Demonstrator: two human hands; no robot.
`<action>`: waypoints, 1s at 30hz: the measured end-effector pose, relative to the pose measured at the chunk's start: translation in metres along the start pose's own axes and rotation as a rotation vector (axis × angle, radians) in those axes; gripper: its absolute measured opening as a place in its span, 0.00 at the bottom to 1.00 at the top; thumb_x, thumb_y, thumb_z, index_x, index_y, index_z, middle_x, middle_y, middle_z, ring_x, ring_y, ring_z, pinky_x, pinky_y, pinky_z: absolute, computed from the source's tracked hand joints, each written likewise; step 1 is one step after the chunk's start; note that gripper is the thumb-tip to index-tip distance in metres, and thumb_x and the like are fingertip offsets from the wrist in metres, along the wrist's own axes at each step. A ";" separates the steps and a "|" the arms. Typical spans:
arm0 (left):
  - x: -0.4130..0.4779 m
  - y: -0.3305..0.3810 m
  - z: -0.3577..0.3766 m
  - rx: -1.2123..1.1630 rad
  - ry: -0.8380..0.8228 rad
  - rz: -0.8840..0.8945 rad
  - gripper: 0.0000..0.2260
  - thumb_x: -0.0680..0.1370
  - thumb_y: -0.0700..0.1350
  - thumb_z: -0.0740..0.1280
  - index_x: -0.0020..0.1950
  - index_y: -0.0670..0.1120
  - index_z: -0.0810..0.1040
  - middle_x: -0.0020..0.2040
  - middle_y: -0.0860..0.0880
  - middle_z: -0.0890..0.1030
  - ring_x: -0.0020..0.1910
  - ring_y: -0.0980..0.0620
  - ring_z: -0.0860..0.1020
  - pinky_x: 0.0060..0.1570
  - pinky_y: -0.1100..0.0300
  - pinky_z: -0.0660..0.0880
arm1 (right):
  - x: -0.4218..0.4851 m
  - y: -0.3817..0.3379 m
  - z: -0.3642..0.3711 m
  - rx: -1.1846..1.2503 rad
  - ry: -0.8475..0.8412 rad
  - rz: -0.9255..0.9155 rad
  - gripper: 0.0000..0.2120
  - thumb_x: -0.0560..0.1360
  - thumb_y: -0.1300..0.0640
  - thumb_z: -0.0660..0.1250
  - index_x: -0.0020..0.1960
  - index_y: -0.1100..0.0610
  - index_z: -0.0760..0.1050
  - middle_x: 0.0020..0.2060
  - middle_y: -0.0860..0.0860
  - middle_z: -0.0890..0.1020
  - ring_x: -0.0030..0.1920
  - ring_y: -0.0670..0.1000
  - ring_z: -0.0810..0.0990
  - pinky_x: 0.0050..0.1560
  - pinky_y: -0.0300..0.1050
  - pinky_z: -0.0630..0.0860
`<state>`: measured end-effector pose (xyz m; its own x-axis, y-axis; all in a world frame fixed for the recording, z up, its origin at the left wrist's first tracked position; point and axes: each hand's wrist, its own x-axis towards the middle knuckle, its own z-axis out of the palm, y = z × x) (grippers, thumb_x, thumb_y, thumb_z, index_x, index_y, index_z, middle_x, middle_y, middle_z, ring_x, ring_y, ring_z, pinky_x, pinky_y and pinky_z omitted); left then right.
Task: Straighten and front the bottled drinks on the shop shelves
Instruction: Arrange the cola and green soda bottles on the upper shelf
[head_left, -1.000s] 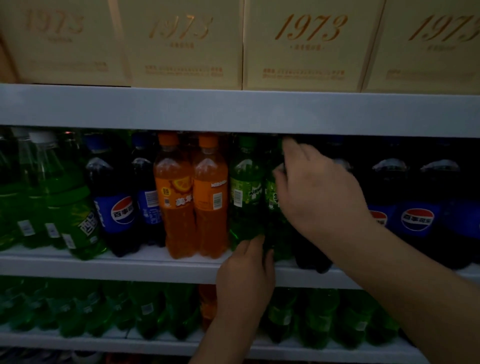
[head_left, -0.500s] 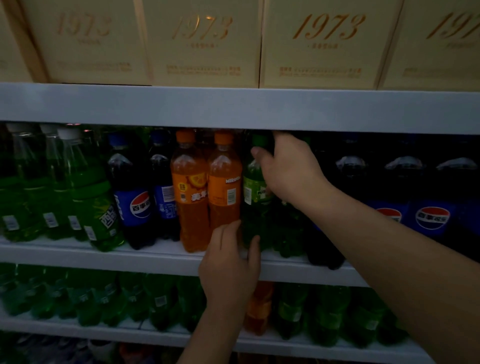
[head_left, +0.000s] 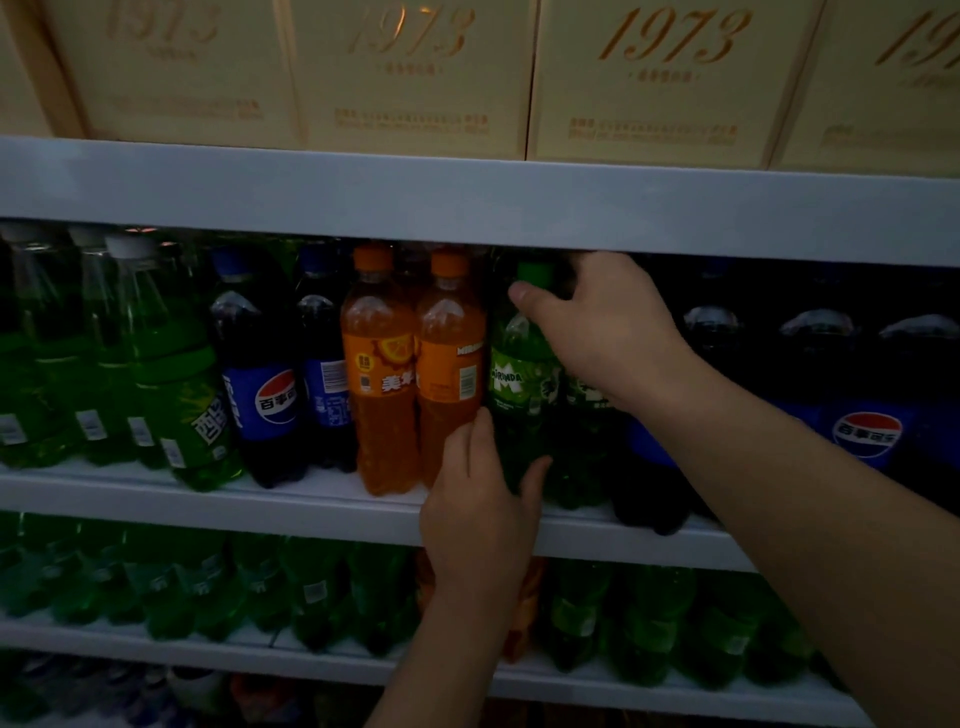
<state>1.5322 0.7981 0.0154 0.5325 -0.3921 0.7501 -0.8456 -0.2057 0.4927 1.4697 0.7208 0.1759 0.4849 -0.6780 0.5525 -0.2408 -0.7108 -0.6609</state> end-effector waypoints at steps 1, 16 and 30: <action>-0.001 0.000 -0.001 0.011 -0.013 0.010 0.29 0.69 0.53 0.76 0.64 0.39 0.76 0.55 0.44 0.79 0.47 0.49 0.80 0.37 0.60 0.77 | 0.000 0.001 -0.001 -0.043 0.048 -0.045 0.17 0.72 0.45 0.69 0.59 0.47 0.74 0.43 0.37 0.75 0.39 0.33 0.73 0.36 0.21 0.68; -0.003 0.008 -0.010 0.085 -0.194 -0.075 0.33 0.72 0.54 0.72 0.73 0.44 0.66 0.61 0.47 0.73 0.51 0.48 0.78 0.40 0.56 0.76 | -0.002 0.004 0.001 -0.004 0.024 0.059 0.14 0.70 0.47 0.72 0.52 0.52 0.75 0.41 0.46 0.80 0.32 0.44 0.79 0.26 0.36 0.72; 0.016 -0.057 -0.039 -0.015 0.194 -0.145 0.17 0.72 0.48 0.73 0.57 0.45 0.75 0.52 0.47 0.75 0.49 0.50 0.76 0.45 0.60 0.72 | -0.034 -0.024 0.049 -0.326 0.161 -0.326 0.16 0.77 0.48 0.62 0.60 0.55 0.73 0.54 0.52 0.78 0.51 0.53 0.78 0.47 0.50 0.77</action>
<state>1.5904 0.8383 0.0165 0.6467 -0.1797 0.7412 -0.7600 -0.2336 0.6065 1.5004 0.7707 0.1479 0.4484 -0.4128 0.7928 -0.3612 -0.8950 -0.2617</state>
